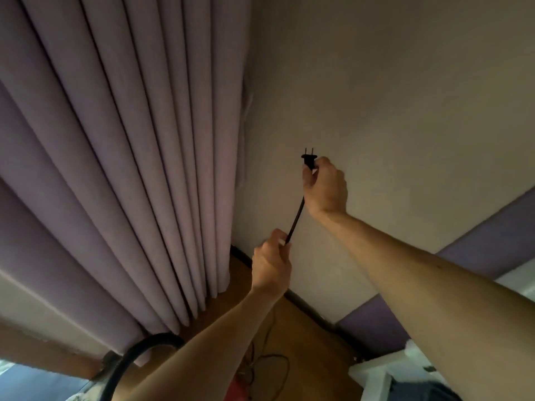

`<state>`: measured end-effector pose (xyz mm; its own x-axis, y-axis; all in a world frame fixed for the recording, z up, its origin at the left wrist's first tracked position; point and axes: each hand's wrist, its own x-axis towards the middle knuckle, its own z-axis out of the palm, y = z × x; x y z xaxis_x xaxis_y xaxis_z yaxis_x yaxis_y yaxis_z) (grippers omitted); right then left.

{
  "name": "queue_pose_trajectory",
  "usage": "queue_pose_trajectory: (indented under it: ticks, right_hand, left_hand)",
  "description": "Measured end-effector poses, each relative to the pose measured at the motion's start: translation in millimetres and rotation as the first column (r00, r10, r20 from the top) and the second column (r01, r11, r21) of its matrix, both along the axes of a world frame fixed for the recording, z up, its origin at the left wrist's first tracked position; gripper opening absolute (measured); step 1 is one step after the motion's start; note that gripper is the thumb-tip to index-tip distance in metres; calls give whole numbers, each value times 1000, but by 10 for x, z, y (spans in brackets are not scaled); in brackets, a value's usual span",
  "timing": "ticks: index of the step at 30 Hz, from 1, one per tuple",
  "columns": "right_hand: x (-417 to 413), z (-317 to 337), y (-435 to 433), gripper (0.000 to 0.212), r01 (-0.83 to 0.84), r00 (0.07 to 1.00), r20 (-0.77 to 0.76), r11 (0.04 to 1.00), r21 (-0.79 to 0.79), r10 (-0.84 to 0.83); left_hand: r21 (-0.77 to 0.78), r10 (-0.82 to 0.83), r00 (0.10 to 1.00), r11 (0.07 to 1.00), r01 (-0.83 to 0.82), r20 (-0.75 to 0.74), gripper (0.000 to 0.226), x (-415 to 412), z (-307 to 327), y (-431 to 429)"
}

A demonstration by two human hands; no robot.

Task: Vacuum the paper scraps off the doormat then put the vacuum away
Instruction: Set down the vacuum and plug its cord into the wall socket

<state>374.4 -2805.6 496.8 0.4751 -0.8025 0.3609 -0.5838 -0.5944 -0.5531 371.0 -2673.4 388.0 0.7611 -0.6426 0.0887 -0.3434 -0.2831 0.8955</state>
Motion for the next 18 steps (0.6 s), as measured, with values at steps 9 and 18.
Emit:
queue_pose_trajectory:
  ticks: [9,18]
  right_hand:
    - [-396,1632,-312,25,88,983,173,985,-146,-62]
    - [-1048,3011,-395,21,232,948,285,919,-318,-140]
  left_hand:
    - [-213,-40,992,975,66,123,9,-28,1481,-550]
    - [-346,-163,963,909,232,217,10,-267,2681,-1061]
